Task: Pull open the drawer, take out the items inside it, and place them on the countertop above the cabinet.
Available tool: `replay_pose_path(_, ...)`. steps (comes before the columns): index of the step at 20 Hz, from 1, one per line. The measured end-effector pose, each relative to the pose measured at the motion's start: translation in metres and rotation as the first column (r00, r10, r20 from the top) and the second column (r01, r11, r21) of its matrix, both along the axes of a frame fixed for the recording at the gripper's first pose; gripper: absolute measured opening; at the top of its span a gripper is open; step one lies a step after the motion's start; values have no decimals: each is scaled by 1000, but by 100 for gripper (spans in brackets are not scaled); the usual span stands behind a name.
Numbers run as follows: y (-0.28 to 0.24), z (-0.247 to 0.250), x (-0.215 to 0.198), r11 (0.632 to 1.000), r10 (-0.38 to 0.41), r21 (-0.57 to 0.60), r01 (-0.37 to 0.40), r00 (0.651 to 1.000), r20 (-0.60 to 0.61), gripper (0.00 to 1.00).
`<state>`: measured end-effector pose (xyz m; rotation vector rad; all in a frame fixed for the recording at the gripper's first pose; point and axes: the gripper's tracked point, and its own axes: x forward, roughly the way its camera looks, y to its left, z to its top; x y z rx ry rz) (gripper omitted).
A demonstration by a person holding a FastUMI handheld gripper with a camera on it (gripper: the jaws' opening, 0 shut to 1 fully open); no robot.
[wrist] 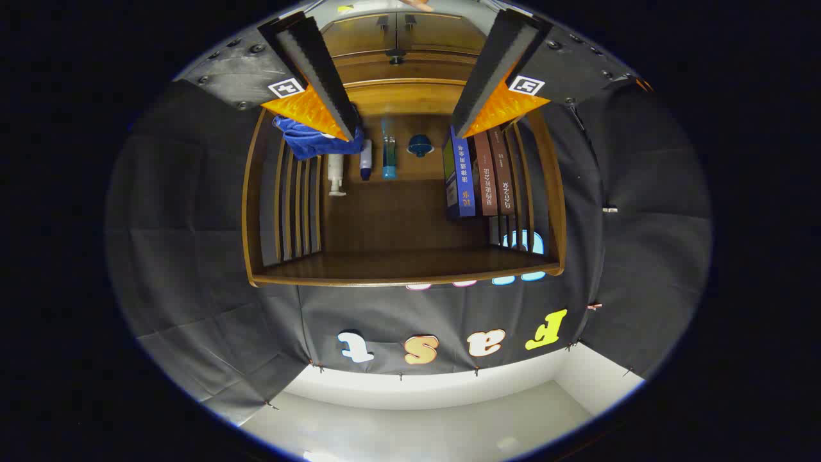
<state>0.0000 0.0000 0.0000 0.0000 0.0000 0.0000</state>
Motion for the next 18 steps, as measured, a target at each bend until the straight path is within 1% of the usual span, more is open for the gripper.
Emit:
replay_pose_path(3, -3, 4, 0, 1000, -12, -12, 12, 1000, -1, 100)
replay_pose_path(9, 1, -1, 1, 1000, 2, -6, -2, 1000, -18, 99)
replay_pose_path(18, -6, -2, 1, 1000, -3, -2, 3, 1000, -16, 99)
